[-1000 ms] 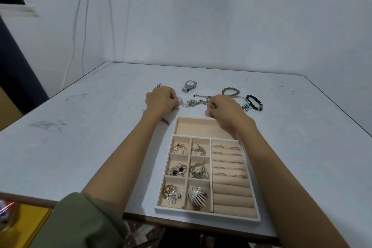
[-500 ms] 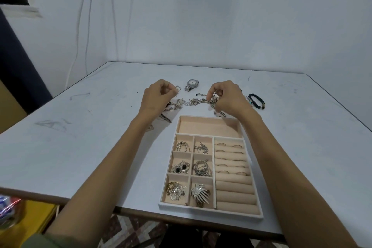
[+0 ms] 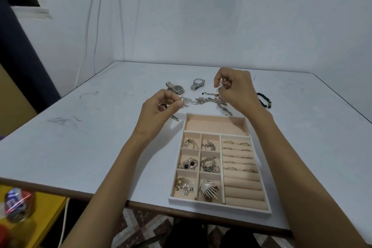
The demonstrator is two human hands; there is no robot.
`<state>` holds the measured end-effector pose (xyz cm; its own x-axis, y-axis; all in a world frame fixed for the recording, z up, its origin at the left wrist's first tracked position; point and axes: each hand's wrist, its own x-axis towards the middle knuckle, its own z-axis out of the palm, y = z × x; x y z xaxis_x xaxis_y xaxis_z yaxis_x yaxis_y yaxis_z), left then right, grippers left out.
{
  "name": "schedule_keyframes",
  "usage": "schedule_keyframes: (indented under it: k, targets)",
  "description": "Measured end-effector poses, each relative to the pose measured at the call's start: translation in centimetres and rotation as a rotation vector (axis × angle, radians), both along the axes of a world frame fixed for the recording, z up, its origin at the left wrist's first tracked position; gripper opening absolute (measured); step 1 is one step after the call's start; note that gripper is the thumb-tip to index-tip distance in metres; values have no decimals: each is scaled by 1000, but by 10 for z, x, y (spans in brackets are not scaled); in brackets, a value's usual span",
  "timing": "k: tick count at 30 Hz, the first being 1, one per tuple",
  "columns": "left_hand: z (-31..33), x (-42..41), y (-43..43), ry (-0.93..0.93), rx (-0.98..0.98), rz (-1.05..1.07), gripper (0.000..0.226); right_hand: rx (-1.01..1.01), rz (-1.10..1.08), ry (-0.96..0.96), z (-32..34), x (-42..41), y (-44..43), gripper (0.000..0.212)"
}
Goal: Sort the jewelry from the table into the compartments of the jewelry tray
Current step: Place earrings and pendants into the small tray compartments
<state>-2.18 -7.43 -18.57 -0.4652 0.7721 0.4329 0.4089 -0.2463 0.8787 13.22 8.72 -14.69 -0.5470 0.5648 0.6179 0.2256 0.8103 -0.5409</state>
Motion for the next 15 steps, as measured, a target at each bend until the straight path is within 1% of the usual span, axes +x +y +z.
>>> schedule_keyframes:
  k: [4, 8, 10, 12, 15]
  targets:
    - [-6, 3, -8, 54, -28, -38, 6, -69, 63, 82, 12, 2, -15, 33]
    - [-10, 6, -13, 86, -46, -80, 10, -204, 126, 145, 22, 6, -28, 36]
    - [-10, 7, -16, 77, -57, -85, 15, -270, 166, 138, 21, 9, -34, 38]
    - [-10, 7, -18, 89, -76, -94, 22, -289, 202, 102, 19, 11, -40, 37]
    - [-10, 8, -21, 117, -123, -96, 17, -305, 251, 46, 15, 14, -47, 35]
